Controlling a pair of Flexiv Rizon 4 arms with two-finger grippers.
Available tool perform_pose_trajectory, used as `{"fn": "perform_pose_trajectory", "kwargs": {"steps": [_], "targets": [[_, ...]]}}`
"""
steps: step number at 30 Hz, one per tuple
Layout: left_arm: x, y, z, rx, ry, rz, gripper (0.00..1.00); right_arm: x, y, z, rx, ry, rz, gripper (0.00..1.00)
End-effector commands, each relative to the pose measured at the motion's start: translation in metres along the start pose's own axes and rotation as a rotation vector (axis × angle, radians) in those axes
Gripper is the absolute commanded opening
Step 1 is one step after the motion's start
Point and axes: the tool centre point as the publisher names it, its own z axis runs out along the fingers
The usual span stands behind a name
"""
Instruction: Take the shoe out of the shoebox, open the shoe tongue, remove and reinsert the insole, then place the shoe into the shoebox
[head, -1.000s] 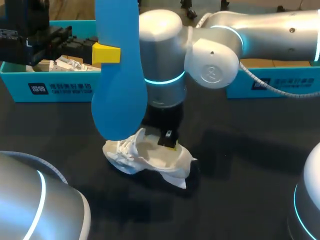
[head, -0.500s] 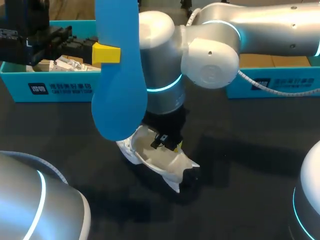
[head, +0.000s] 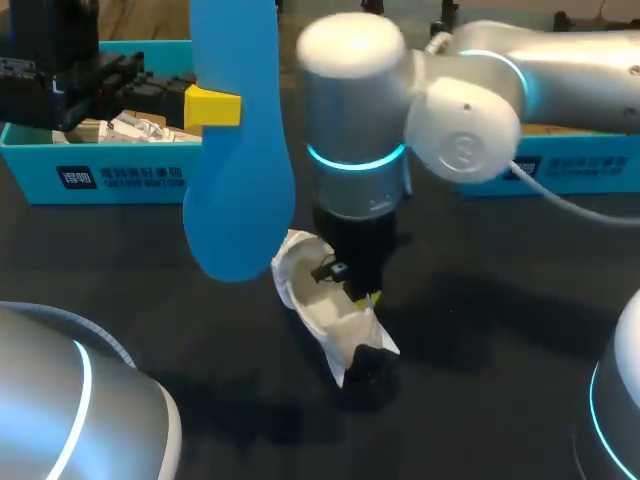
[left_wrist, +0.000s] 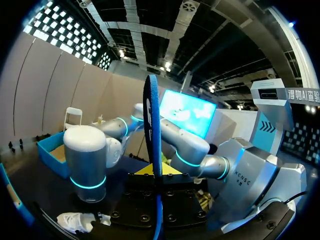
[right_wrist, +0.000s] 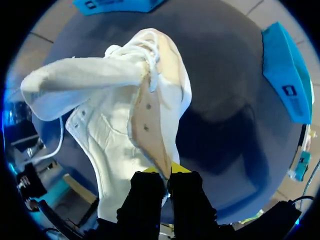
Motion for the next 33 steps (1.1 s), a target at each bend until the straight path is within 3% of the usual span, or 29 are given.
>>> {"fn": "perform_pose_trajectory", "kwargs": {"steps": [1,7,20,33], "targets": [[-0.002,-0.002,0.001,-0.004,0.003,0.000,0.00,-0.008,-0.009,0.004,-0.055,0.211,0.326,0.00],[-0.002,-0.002,0.001,-0.004,0.003,0.000,0.00,-0.008,-0.009,0.004,-0.055,0.211,0.326,0.00],[-0.002,-0.002,0.001,-0.004,0.003,0.000,0.00,-0.018,0.001,0.035,-0.028,0.323,0.362,0.00],[-0.002,-0.002,0.001,-0.004,0.003,0.000,0.00,-0.015,-0.005,0.050,-0.057,0.357,0.423,0.00]]}}
